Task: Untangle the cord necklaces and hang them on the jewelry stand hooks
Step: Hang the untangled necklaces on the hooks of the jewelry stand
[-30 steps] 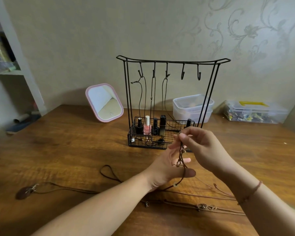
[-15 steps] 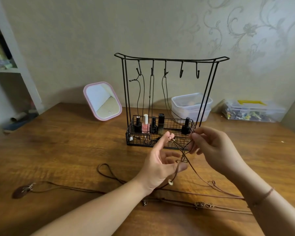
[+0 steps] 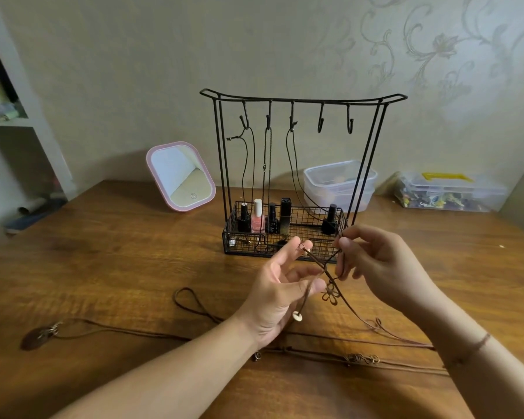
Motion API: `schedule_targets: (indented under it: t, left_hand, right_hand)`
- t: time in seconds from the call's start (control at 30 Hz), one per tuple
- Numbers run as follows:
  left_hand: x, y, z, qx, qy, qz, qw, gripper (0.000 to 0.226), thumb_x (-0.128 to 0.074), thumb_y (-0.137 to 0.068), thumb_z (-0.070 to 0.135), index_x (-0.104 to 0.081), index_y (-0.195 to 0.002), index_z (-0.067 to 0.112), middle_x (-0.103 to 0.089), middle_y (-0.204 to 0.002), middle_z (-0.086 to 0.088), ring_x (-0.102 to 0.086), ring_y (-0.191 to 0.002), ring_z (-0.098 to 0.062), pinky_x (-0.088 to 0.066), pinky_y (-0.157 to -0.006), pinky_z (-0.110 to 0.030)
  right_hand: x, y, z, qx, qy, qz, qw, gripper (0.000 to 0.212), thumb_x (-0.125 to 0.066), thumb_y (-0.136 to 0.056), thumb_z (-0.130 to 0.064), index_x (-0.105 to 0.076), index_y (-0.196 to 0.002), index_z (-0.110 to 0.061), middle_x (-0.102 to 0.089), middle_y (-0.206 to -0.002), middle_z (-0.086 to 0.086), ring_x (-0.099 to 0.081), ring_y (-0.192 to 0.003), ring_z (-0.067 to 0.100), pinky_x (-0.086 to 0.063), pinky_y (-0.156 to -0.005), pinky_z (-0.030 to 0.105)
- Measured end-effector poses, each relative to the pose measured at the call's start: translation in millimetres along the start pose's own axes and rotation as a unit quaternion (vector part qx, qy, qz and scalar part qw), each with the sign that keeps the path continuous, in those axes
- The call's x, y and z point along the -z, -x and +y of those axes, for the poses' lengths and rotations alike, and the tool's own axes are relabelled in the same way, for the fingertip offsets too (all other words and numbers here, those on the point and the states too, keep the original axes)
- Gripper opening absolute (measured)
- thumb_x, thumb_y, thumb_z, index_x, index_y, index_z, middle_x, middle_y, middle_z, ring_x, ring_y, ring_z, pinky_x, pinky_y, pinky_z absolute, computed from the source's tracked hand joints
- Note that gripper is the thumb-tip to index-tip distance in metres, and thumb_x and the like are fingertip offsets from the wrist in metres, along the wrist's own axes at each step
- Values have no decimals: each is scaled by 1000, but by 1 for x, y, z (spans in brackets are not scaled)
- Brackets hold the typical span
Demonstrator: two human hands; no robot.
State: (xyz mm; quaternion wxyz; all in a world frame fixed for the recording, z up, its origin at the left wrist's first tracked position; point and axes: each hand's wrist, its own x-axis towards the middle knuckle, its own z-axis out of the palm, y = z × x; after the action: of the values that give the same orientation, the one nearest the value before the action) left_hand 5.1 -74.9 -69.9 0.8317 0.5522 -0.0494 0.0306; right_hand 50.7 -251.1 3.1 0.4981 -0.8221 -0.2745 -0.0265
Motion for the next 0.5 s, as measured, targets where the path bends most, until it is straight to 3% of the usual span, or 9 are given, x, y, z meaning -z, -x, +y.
schedule_targets:
  t: [0.1, 0.2, 0.3, 0.4, 0.5]
  left_hand:
    - [0, 2, 2, 5, 10, -17, 1000, 95, -79, -70, -4, -32, -152, 11, -54, -145, 1, -65, -115, -21, -56, -81, -23]
    - [3, 4, 4, 15, 20, -51, 998, 114, -95, -59, 9, -29, -152, 10, -45, -153, -2, -59, -127, -27, -58, -81, -25]
    - [6, 5, 5, 30, 6, -106, 994, 122, -91, -64, 10, -12, -157, 11, -34, -159, 0, -53, -133, -29, -52, -97, -33]
    - [8, 4, 9, 49, -30, -181, 982, 129, -92, -63, 19, -4, -158, 17, -36, -157, 8, -47, -138, -28, -40, -107, -39]
    - [9, 4, 12, 56, -65, -231, 969, 137, -93, -61, 31, 3, -158, 22, -31, -161, 9, -42, -142, -24, -40, -109, -35]
  right_hand:
    - [-1, 1, 0, -3, 0, -17, 1000, 13, -53, -99, -22, -64, -94, -19, -71, -67, 4, -66, -58, 13, -50, -59, 22]
    - [-2, 2, 0, 4, -5, -27, 1000, 12, -55, -98, -21, -66, -93, -20, -70, -65, 4, -65, -56, 12, -50, -57, 21]
    - [-4, 0, 2, 20, 12, -26, 999, 12, -58, -97, -21, -67, -90, -25, -69, -63, 1, -64, -57, 5, -48, -58, 17]
    - [-4, -6, 4, 29, 18, -20, 999, 12, -61, -96, -21, -70, -90, -25, -69, -65, -1, -64, -58, 4, -47, -55, 16]
    - [-6, -9, 7, 39, 24, -22, 999, 13, -61, -96, -19, -71, -91, -25, -68, -65, 1, -61, -56, 7, -49, -55, 19]
